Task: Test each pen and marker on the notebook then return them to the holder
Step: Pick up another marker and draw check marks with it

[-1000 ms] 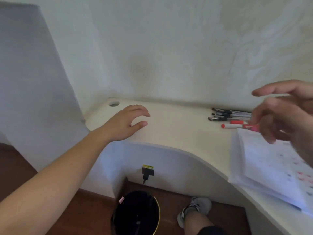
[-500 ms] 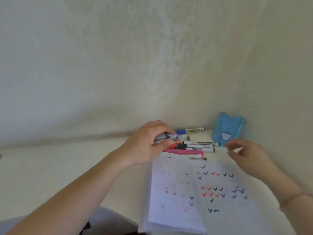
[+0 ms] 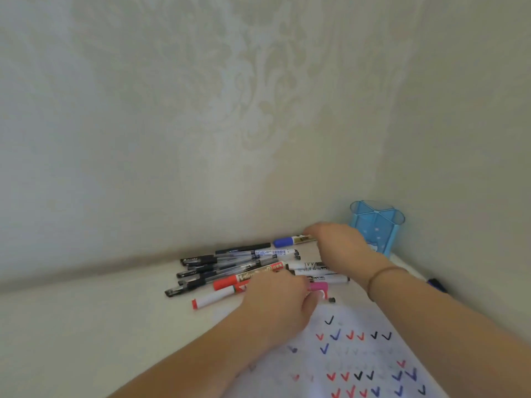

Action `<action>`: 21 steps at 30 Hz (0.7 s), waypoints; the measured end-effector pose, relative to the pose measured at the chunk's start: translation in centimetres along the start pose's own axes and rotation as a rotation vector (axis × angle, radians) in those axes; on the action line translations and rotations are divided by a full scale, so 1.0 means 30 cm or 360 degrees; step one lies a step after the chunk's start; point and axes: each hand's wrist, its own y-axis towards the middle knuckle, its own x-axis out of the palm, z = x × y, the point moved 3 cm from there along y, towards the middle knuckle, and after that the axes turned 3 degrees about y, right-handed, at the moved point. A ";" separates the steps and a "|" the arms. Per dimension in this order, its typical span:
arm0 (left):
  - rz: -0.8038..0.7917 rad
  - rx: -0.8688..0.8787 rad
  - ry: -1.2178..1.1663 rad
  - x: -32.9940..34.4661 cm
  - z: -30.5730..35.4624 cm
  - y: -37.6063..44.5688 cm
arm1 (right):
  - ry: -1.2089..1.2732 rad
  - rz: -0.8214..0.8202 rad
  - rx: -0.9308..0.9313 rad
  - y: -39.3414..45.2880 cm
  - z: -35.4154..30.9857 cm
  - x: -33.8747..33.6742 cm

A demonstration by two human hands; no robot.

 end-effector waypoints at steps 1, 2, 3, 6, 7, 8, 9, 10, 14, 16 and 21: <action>0.0032 0.0007 -0.0031 0.004 -0.008 -0.004 | -0.0088 -0.0019 -0.0024 0.036 -0.005 0.004; 0.0065 0.0004 -0.0070 0.004 -0.018 -0.006 | -0.0161 -0.0037 -0.0042 0.068 -0.004 0.011; 0.0109 -0.0009 -0.0112 0.003 -0.028 -0.007 | -0.0215 -0.0053 -0.0056 0.094 -0.002 0.020; 0.0283 -0.0051 -0.0229 -0.002 -0.057 -0.011 | -0.0302 -0.0080 -0.0097 0.139 -0.002 0.051; 0.0328 -0.0064 -0.0263 -0.005 -0.065 -0.011 | -0.0318 -0.0080 -0.0102 0.144 -0.002 0.061; 0.0363 -0.0067 -0.0303 -0.008 -0.070 -0.011 | -0.0329 -0.0085 -0.0099 0.146 -0.001 0.073; 0.0384 -0.0052 -0.0339 -0.012 -0.069 -0.012 | -0.0337 -0.0109 -0.0081 0.143 -0.001 0.079; 0.0400 -0.0017 -0.0364 -0.012 -0.062 -0.015 | -0.0332 -0.0133 -0.0061 0.137 -0.003 0.077; 0.0595 0.0149 -0.0437 0.010 -0.031 -0.015 | -0.0281 0.0123 -0.0026 0.047 -0.027 -0.039; 0.0767 0.0105 -0.0456 0.012 -0.041 -0.013 | -0.0275 0.0395 -0.0144 -0.069 -0.036 -0.116; 0.0976 0.0235 -0.0115 -0.023 -0.015 -0.022 | 0.0276 0.0577 -0.0249 -0.437 -0.019 -0.194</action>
